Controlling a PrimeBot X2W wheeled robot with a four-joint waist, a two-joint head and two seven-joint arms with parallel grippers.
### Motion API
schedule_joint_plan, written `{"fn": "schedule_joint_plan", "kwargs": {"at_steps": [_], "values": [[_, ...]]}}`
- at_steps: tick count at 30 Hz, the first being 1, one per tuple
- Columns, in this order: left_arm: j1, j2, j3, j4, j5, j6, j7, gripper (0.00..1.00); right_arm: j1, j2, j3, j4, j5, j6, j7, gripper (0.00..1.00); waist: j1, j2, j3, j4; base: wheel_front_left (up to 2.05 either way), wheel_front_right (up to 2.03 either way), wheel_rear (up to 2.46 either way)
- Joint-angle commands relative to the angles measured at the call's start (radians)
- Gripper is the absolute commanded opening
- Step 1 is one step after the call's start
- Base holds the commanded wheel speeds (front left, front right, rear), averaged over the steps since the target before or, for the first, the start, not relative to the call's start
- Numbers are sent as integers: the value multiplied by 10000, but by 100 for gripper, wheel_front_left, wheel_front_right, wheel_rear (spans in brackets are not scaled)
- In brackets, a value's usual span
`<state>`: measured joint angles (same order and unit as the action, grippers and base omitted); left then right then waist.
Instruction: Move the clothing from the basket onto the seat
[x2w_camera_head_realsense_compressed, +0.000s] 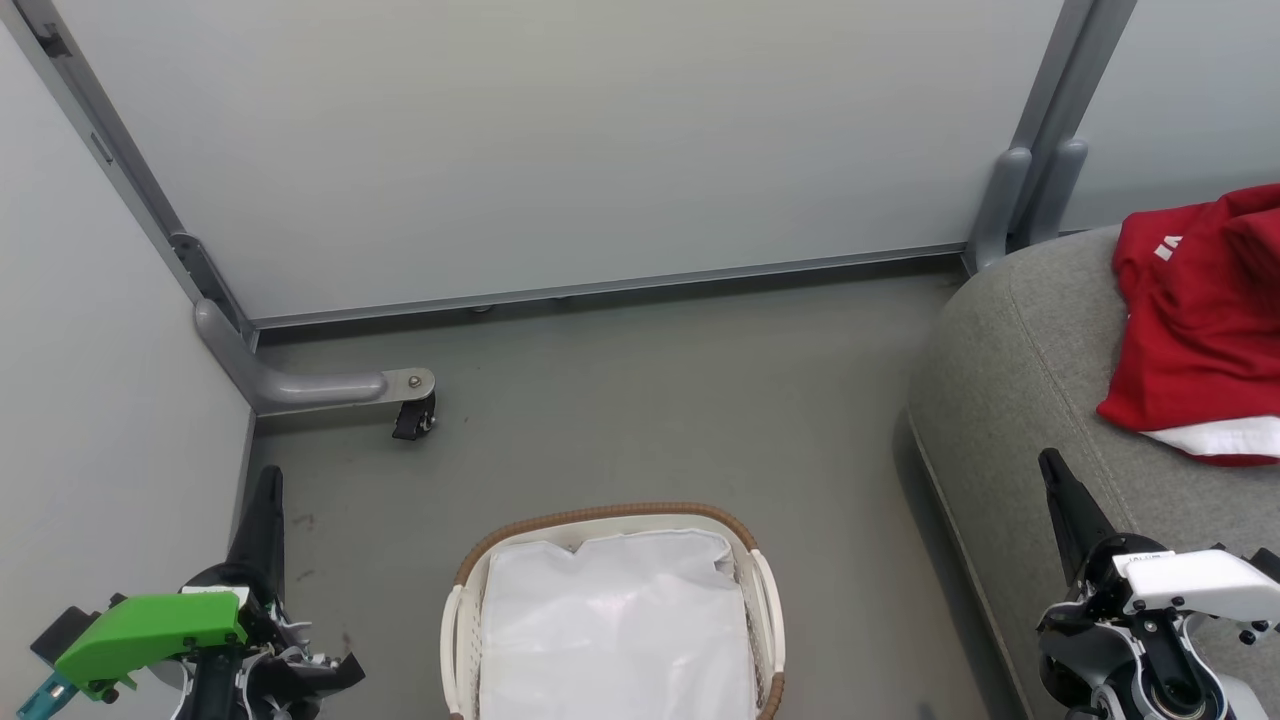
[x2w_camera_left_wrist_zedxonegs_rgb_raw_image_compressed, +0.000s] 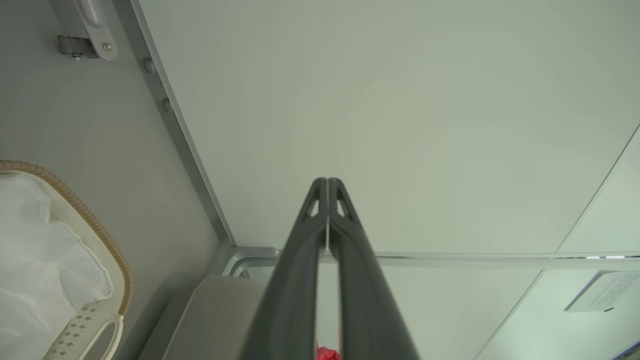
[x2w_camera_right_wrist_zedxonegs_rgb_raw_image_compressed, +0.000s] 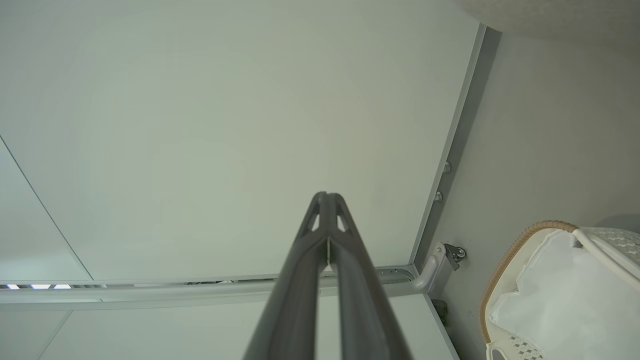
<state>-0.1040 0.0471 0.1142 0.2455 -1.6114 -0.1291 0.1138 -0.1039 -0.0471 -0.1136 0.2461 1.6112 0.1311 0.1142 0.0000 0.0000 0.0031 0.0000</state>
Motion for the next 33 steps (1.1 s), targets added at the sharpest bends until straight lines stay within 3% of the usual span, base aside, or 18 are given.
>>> {"fn": "schedule_joint_plan", "kwargs": {"at_steps": [1,33], "values": [[-98,58,23,-21,-30,-40,41,0,-82,-59,-22,-41,33,-5,35,0,0,0,0,0,0,0,0],[-98,58,22,-21,-31,-40,40,0,-81,-59,-20,-41,35,-5,34,0,0,0,0,0,0,0,0]]}}
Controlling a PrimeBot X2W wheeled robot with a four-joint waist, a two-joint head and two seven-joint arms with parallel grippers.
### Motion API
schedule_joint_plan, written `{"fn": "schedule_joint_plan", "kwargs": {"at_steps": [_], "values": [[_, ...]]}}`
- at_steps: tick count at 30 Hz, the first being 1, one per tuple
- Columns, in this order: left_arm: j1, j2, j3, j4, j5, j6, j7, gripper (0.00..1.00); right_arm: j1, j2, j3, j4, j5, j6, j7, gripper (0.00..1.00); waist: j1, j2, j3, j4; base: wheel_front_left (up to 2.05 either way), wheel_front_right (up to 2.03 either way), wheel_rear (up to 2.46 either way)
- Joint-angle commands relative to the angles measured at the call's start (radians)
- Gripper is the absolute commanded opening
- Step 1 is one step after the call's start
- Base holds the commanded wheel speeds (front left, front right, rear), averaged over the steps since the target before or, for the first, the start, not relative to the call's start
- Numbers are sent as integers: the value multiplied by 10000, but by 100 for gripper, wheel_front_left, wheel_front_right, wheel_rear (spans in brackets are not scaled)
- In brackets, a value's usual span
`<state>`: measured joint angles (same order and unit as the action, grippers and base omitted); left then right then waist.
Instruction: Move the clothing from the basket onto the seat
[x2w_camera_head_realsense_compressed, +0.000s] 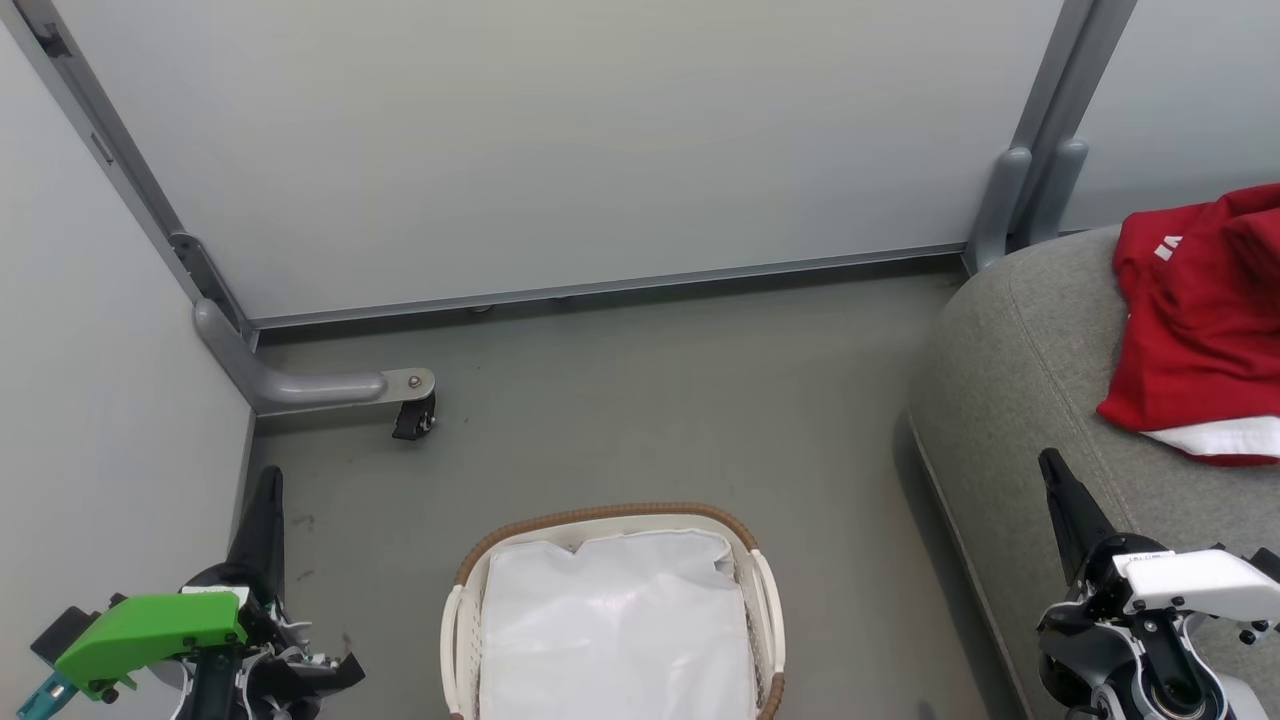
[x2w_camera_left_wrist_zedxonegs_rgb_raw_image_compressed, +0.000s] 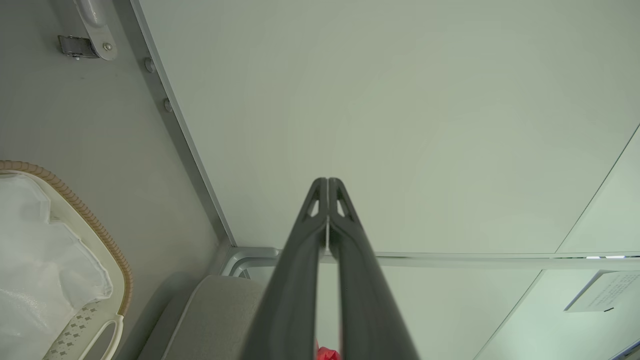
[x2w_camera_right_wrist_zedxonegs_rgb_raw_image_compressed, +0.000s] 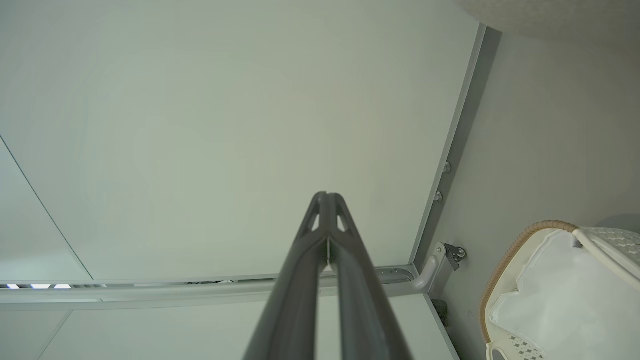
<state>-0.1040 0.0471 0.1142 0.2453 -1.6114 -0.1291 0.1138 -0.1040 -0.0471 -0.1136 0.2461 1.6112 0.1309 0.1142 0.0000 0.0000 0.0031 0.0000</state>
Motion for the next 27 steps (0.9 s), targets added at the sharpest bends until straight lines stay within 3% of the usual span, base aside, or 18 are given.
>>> {"fn": "schedule_joint_plan", "kwargs": {"at_steps": [1,27], "values": [[-98,58,22,-19,-31,-40,39,0,-80,-59,-20,-41,35,-3,34,0,0,0,0,0,0,0,0],[-98,58,21,-19,-32,-41,39,0,-80,-60,-19,-41,35,-3,33,0,0,0,0,0,0,0,0]]}}
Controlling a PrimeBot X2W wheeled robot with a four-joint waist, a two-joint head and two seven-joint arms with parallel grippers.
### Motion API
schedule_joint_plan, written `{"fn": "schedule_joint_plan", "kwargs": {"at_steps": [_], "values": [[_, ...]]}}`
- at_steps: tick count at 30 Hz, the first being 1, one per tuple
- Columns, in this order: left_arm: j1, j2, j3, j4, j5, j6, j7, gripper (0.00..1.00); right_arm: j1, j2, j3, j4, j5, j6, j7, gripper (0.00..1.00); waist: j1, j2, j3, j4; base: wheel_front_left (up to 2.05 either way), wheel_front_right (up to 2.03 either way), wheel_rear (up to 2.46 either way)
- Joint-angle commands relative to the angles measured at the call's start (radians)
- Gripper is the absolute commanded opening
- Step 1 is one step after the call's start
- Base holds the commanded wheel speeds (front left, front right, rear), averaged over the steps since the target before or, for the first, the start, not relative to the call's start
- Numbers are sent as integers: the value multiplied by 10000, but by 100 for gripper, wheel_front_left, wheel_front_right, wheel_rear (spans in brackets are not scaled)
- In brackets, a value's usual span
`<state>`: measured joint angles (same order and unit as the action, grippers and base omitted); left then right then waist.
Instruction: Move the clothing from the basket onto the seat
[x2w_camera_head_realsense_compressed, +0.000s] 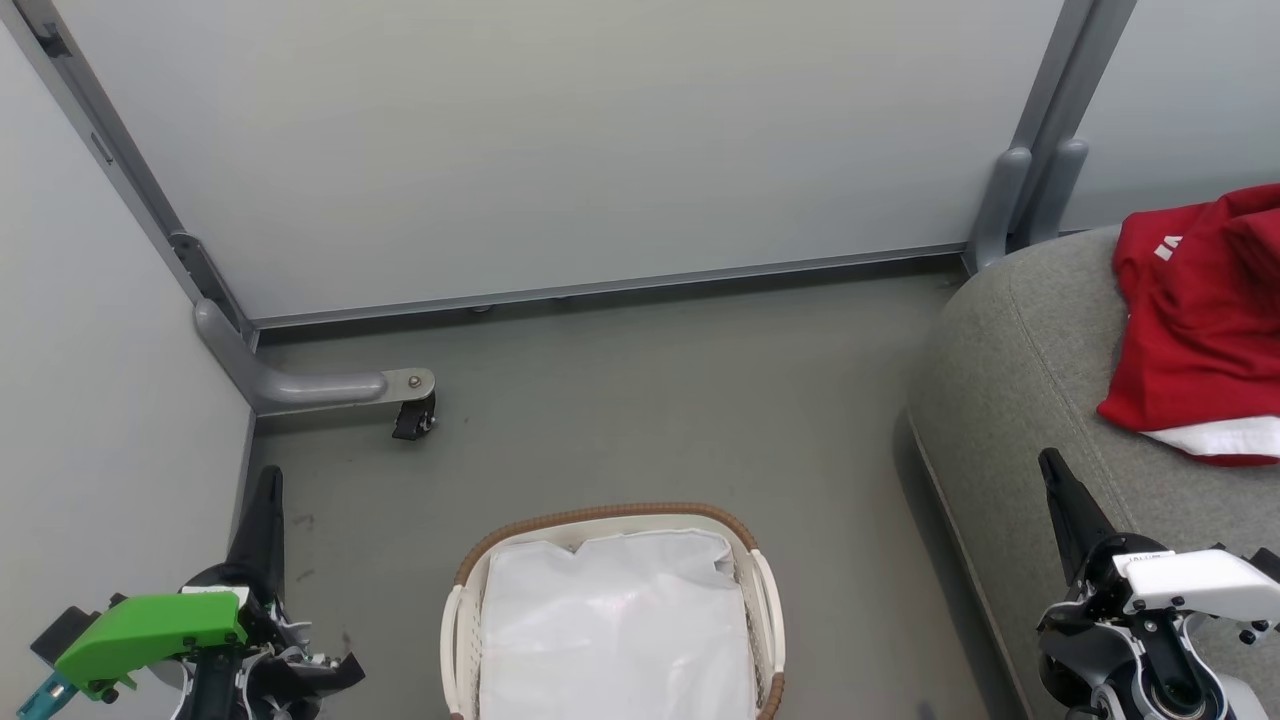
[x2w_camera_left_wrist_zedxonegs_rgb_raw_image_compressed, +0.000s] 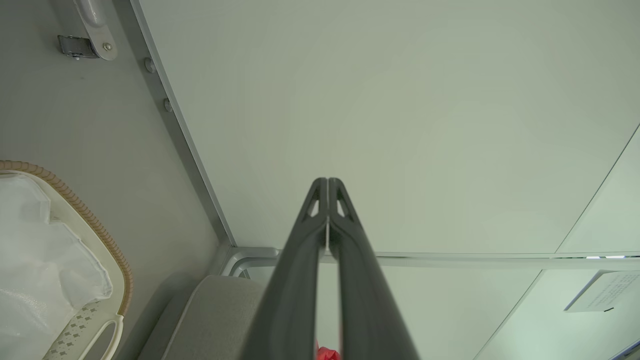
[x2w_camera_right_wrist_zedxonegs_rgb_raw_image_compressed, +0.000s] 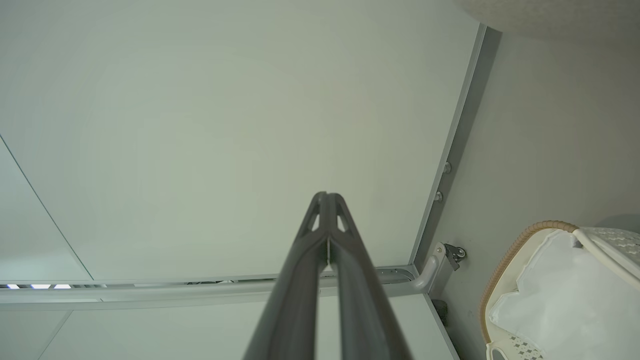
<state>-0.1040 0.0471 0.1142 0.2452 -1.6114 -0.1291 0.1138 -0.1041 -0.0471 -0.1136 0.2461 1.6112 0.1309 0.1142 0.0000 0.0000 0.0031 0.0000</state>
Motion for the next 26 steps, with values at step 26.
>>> {"fn": "schedule_joint_plan", "kwargs": {"at_steps": [26], "values": [[-98,59,20,-19,-32,-41,38,0,-78,-60,-18,-40,36,-3,32,0,0,0,0,0,0,0,0]]}}
